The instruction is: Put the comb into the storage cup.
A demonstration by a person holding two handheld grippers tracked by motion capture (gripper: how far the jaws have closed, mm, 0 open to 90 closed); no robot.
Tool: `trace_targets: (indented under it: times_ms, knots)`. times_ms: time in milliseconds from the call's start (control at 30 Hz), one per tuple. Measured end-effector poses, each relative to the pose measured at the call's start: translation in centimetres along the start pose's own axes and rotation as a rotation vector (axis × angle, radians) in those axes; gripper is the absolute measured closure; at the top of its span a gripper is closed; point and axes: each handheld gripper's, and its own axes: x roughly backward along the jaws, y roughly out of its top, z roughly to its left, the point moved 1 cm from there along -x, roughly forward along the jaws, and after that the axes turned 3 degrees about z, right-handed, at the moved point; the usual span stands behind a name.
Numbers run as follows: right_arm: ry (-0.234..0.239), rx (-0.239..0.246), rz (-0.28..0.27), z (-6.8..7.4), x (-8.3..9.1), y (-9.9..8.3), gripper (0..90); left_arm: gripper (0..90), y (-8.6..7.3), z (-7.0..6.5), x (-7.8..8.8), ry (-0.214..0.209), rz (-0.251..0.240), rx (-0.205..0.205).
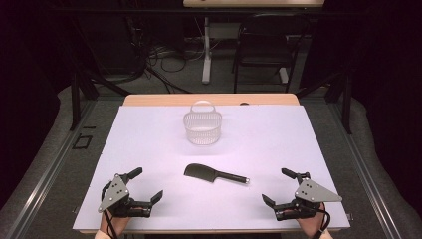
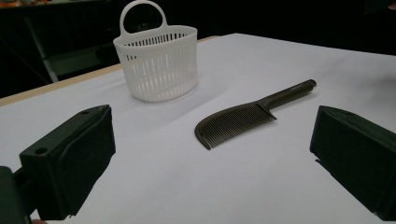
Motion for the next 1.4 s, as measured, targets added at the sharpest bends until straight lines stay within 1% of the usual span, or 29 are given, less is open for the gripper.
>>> trace_targets:
  times_ms: [133,233,367,400,467,533,800,1133,1267,1367,1400]
  knots:
    - [0.001,-0.004,0.009,0.0,-0.1,0.0,0.0,0.2,0.0,0.0,0.0,-0.003,-0.003,0.002]
    - [-0.001,0.015,0.022,0.2,-0.3,0.2,0.0,0.2,0.0,0.0,0.0,-0.006,-0.005,0.002]
    - [-0.003,0.02,0.033,0.3,-0.6,0.3,0.0,0.2,0.1,0.0,-0.1,-0.009,-0.007,-0.004]
    - [-0.001,0.018,0.037,0.3,-0.7,0.4,0.0,0.2,0.1,0.0,-0.1,-0.009,-0.007,-0.004]
    - [-0.01,0.031,0.05,0.4,-1.1,0.6,0.0,0.2,0.1,0.1,-0.1,-0.01,-0.008,-0.002]
    - [-0.008,0.029,0.055,0.4,-1.2,0.6,0.0,0.2,0.1,0.1,-0.1,-0.006,-0.012,0.002]
    - [0.02,0.04,0.09,0.4,-2.6,1.0,0.0,0.2,0.0,0.1,-0.1,-0.003,-0.011,0.002]
    - [0.067,0.043,0.102,0.4,-4.1,1.9,0.0,0.2,0.1,0.1,0.0,0.013,-0.013,0.002]
    - [0.081,0.043,0.115,0.4,-4.6,2.1,0.0,0.2,0.0,0.2,0.0,0.011,-0.014,0.004]
    - [0.1,0.036,0.136,0.3,-4.9,2.4,0.0,0.2,0.0,0.1,-0.1,0.007,-0.012,0.003]
    - [0.1,0.037,0.132,0.3,-5.0,2.5,0.0,0.2,0.0,0.1,-0.1,0.005,-0.011,0.003]
